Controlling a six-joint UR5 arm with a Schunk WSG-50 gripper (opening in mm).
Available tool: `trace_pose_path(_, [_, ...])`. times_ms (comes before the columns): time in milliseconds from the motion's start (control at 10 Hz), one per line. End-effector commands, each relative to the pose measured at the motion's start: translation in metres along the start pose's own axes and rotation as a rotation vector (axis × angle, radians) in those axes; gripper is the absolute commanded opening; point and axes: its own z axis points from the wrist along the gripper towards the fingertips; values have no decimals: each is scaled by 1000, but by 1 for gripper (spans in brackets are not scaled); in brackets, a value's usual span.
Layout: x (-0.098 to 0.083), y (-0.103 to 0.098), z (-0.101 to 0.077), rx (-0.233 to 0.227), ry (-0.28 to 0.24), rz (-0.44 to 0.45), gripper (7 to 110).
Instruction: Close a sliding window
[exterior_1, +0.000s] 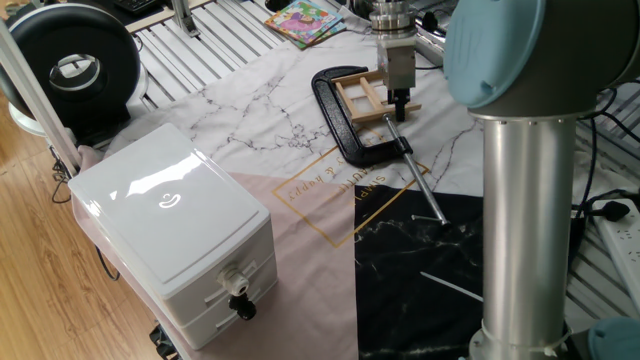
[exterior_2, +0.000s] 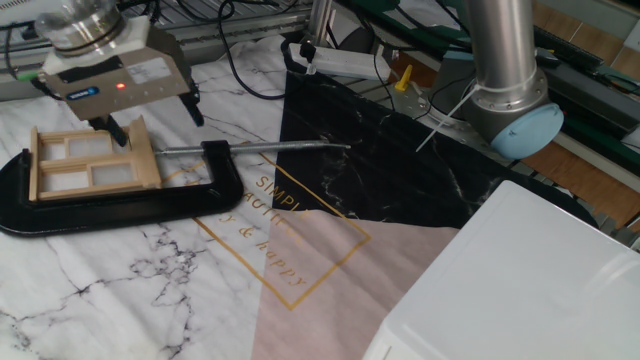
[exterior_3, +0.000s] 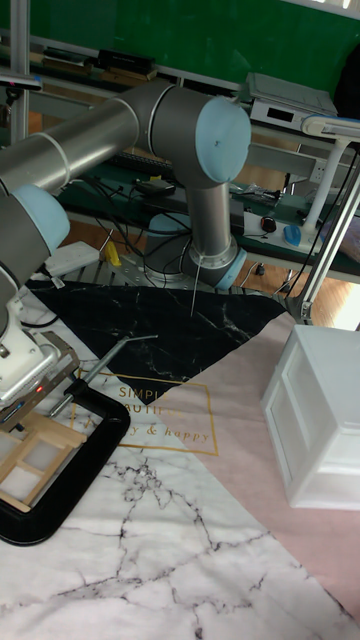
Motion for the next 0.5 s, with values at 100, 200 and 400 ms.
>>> trace_pose_path(100, [3, 1, 4, 3, 1, 7, 88])
trace_pose_path(200, [4, -3, 1, 18, 7, 5, 88])
trace_pose_path(400, [4, -8, -1, 37, 11, 3, 88])
